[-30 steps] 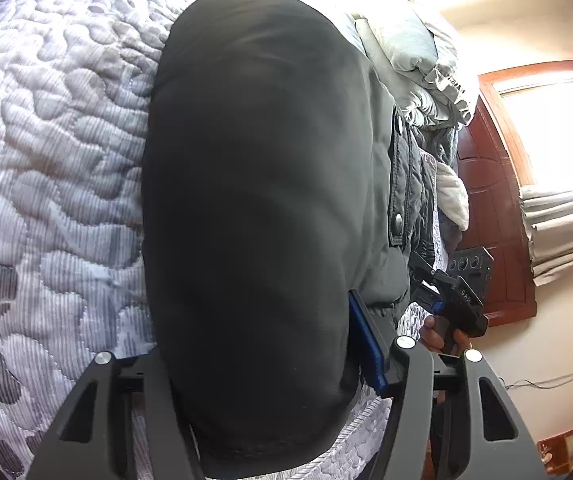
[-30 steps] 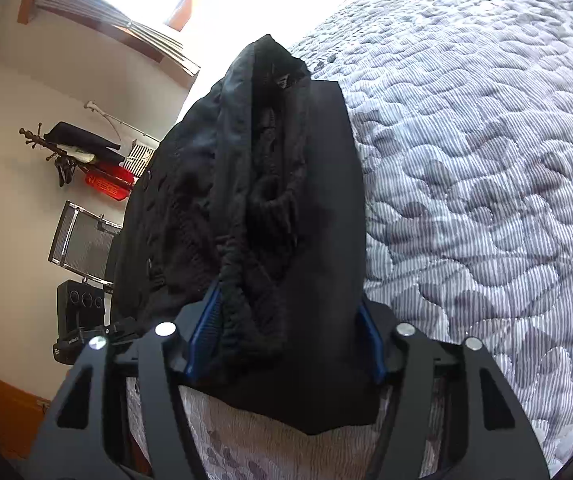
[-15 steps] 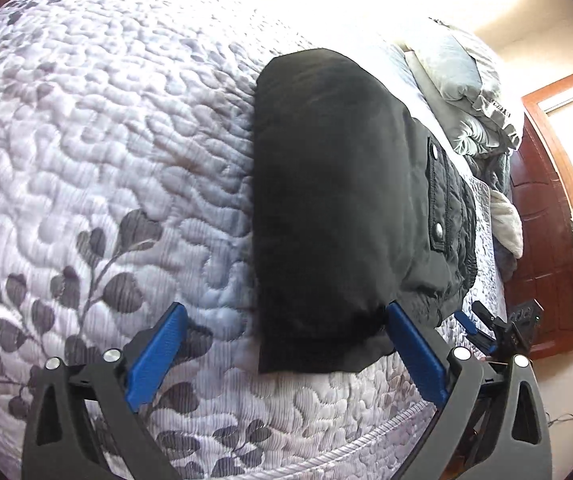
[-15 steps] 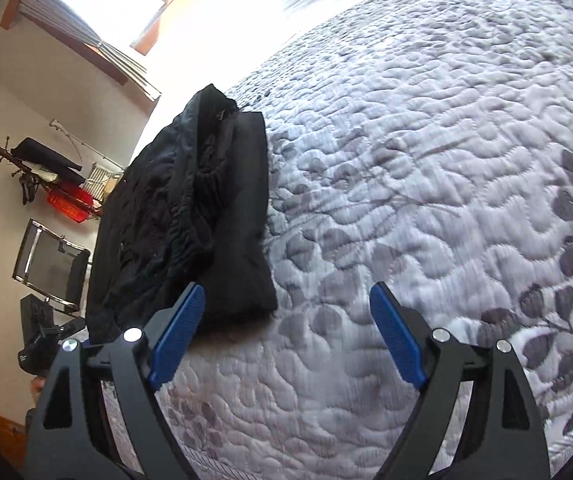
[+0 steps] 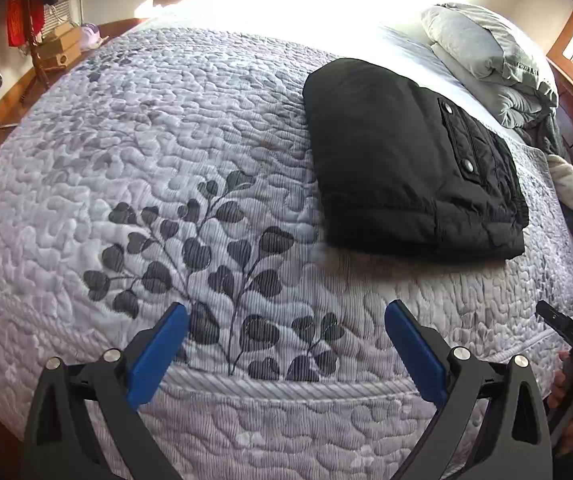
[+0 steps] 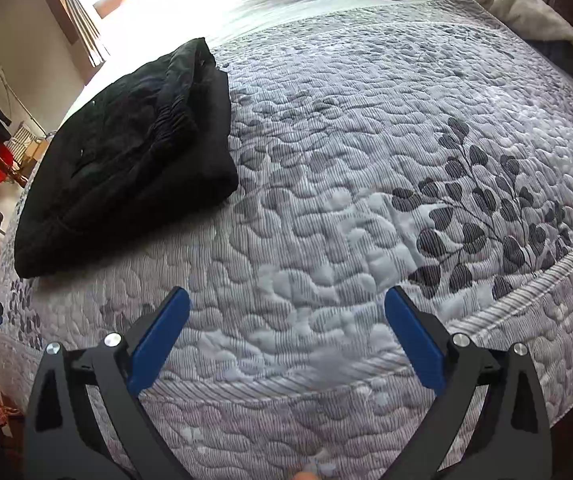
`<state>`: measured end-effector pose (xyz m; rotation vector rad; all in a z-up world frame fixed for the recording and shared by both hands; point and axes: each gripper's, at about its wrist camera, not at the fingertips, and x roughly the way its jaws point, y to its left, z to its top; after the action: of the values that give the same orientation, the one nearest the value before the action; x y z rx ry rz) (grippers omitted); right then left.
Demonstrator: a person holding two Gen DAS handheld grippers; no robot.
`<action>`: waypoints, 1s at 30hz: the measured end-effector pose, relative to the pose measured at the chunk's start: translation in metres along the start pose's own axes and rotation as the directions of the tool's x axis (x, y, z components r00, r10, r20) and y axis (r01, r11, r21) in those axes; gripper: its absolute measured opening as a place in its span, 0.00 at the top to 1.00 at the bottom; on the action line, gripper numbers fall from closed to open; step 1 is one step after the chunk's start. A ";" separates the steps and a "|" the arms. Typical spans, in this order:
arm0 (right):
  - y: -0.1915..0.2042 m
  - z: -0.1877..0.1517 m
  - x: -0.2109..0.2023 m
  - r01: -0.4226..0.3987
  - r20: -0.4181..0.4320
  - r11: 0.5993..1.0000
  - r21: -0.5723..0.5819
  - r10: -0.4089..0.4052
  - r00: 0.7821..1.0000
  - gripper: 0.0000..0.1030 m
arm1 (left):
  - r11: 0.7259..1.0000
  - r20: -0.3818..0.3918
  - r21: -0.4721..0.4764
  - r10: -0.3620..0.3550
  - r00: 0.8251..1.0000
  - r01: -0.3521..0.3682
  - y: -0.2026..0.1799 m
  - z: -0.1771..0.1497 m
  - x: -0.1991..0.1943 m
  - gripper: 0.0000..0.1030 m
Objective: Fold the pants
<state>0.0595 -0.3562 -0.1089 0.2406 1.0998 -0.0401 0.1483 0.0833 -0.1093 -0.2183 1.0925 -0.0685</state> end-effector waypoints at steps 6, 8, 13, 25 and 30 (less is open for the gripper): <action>0.041 -0.030 -0.010 0.032 -0.024 0.995 -0.092 -0.034 0.999 0.05 | 0.998 0.005 0.034 0.054 0.999 -0.054 -0.016 -0.026 -0.015 0.04; 0.054 -0.037 -0.015 0.017 -0.035 0.994 -0.110 -0.021 0.999 0.05 | 0.997 0.008 0.044 0.061 0.998 -0.061 -0.024 -0.031 -0.019 0.04; 0.083 -0.041 -0.039 -0.001 -0.002 0.987 -0.161 0.001 1.000 0.05 | 0.997 0.044 0.073 0.031 0.999 -0.035 -0.042 -0.036 -0.040 0.04; 0.106 -0.026 -0.116 0.007 0.123 0.979 -0.206 0.019 0.992 0.04 | 0.993 0.183 0.109 0.022 0.983 -0.042 -0.064 -0.021 -0.102 0.04; 0.107 -0.025 -0.137 0.000 0.149 0.975 -0.221 0.033 0.988 0.04 | 0.990 0.201 0.119 0.048 0.978 -0.073 -0.066 -0.022 -0.108 0.04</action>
<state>-0.0085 -0.2584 0.0209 0.0457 0.9418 0.0777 0.0827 0.0337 -0.0111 -0.0761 0.8929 -0.0592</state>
